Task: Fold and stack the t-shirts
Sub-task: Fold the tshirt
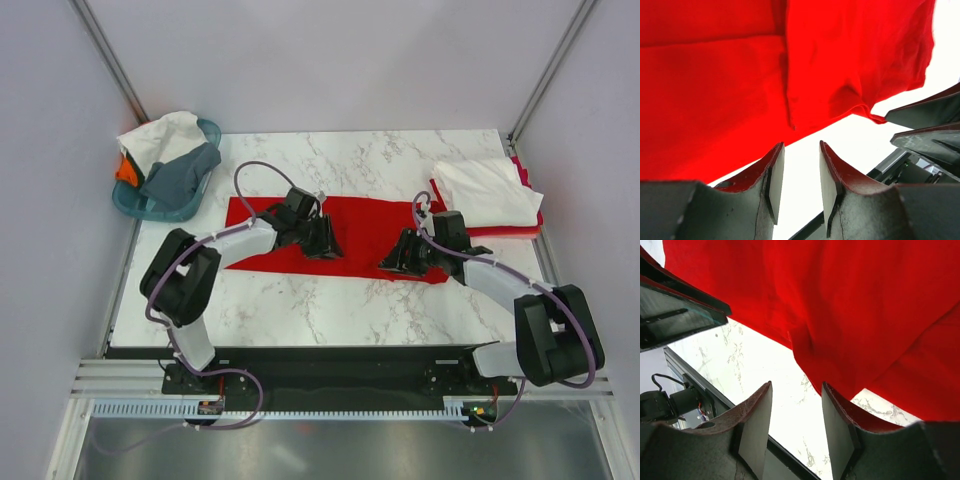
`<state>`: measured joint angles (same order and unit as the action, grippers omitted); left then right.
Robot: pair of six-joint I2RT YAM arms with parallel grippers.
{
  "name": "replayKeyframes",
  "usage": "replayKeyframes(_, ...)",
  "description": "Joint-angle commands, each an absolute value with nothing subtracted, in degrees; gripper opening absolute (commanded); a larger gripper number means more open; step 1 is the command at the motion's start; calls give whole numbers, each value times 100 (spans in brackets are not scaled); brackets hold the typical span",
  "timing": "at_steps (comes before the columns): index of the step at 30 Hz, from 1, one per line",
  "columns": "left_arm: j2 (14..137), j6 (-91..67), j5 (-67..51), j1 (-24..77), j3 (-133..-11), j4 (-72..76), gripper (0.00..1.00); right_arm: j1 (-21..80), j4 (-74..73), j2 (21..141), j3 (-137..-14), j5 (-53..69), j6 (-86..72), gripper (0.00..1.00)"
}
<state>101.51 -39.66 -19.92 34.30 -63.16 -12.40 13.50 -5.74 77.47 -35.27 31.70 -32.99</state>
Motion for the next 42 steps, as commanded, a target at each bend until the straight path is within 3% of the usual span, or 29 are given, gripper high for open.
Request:
replayKeyframes(1,10405,-4087,-2241,3568,-6521,-1230,40,1345,-422,7796,-3559,3138,-3305,52)
replayKeyframes(17,11127,-4210,-2189,3858,-6926,-1230,34,1345,-238,8059,-3454,2962,-3138,51)
replayKeyframes(25,11145,-4192,-1969,3876,-6935,-1222,15,1353,-123,8112,-3358,2988,-3146,51)
replayKeyframes(28,11127,-4175,-1934,3876,-6943,-1222,2,1345,-105,8121,-3340,2980,-3129,51)
replayKeyframes(42,10451,-3674,-2109,3727,-7014,-1854,2,1345,-79,8192,-3270,3094,-3015,50)
